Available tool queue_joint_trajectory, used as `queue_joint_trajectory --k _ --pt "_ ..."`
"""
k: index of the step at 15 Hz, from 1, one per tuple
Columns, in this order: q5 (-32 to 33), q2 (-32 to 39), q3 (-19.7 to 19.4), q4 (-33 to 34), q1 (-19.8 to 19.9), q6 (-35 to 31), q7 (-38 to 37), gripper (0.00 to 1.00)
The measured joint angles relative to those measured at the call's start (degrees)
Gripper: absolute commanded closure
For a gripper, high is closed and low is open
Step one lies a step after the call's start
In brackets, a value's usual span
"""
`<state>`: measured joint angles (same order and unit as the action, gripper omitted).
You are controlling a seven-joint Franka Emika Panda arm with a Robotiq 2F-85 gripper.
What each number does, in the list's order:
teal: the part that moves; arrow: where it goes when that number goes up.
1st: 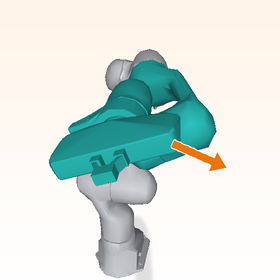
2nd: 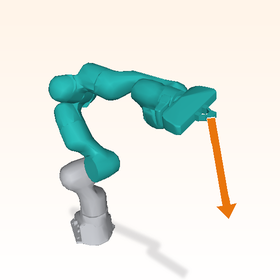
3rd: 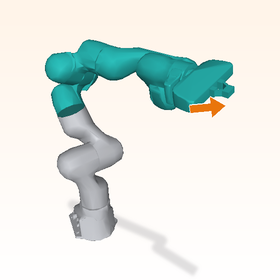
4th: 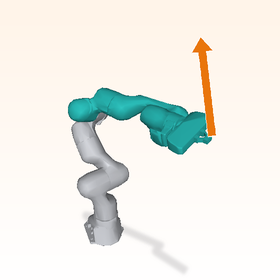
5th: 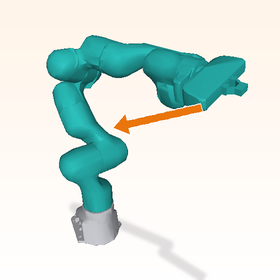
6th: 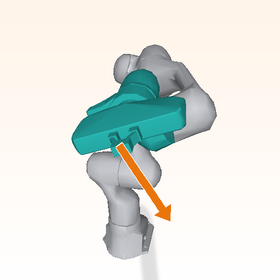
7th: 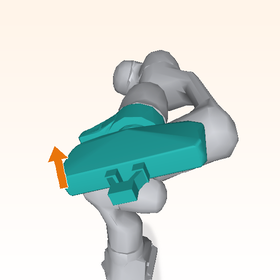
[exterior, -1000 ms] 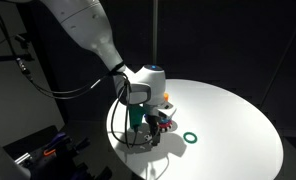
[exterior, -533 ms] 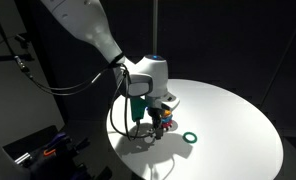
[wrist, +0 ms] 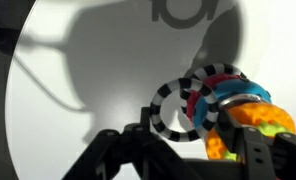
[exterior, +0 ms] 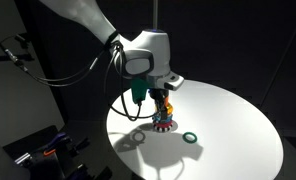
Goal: Put the stripped ring on the orange stand
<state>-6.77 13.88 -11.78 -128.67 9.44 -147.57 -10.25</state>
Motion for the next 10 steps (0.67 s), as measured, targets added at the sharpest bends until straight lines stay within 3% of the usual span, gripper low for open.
queue_joint_trajectory --k 10 --pt "-0.1 -6.0 0.3 0.7 0.0 0.7 -2.8 0.59"
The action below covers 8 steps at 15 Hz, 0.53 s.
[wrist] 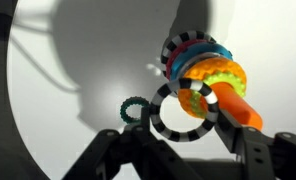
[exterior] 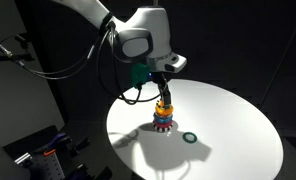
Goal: Put the stripped ring on the orange stand
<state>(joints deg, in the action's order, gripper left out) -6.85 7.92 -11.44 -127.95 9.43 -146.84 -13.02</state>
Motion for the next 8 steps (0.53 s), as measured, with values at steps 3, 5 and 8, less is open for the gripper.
queue_joint_trajectory --k 3,5,8 --pt "0.0 -0.6 0.2 0.9 0.0 0.0 -1.3 0.59" --pt "0.0 -0.7 0.4 1.6 0.0 0.0 -2.1 0.59" --pt "0.0 -0.7 0.7 2.6 0.0 0.1 -3.6 0.59"
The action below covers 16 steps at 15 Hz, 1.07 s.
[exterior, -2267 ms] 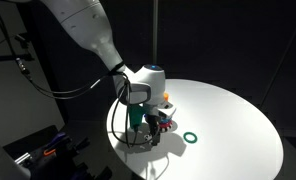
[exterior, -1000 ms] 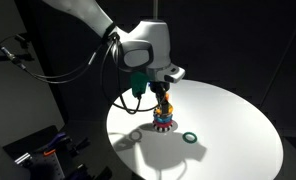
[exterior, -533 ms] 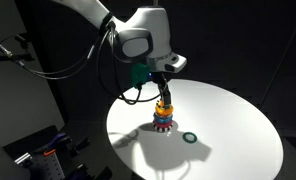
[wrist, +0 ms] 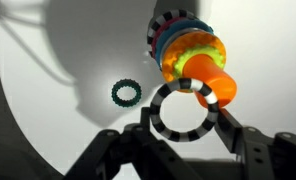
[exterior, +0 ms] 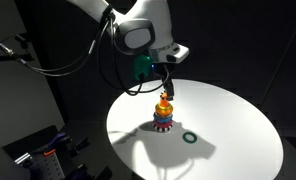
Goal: Put the stripped ring on the orange stand
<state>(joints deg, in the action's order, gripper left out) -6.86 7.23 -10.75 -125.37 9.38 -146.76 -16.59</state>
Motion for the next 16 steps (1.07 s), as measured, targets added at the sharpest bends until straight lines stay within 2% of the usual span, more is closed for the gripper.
queue_joint_trajectory --k 9,16 --pt "-0.5 1.2 1.0 2.2 -1.0 0.2 -2.6 0.59" --pt "-0.5 5.0 1.0 6.7 -1.1 2.1 -3.5 0.59"
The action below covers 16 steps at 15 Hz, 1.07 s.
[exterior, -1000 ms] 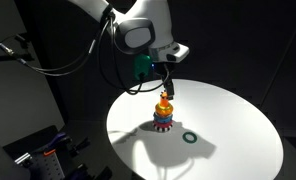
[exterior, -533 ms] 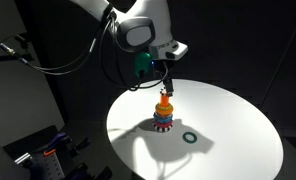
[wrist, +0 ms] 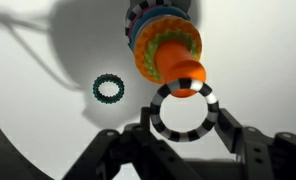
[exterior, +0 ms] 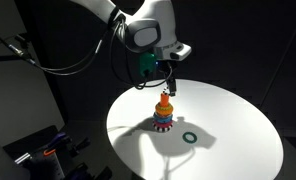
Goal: Put the stripped ring on the orange stand
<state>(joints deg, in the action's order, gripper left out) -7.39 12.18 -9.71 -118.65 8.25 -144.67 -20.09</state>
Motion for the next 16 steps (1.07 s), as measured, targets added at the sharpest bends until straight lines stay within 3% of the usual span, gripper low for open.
queue_joint_trajectory --k 16 --pt "-2.6 3.0 0.5 4.1 0.0 7.7 0.2 0.59"
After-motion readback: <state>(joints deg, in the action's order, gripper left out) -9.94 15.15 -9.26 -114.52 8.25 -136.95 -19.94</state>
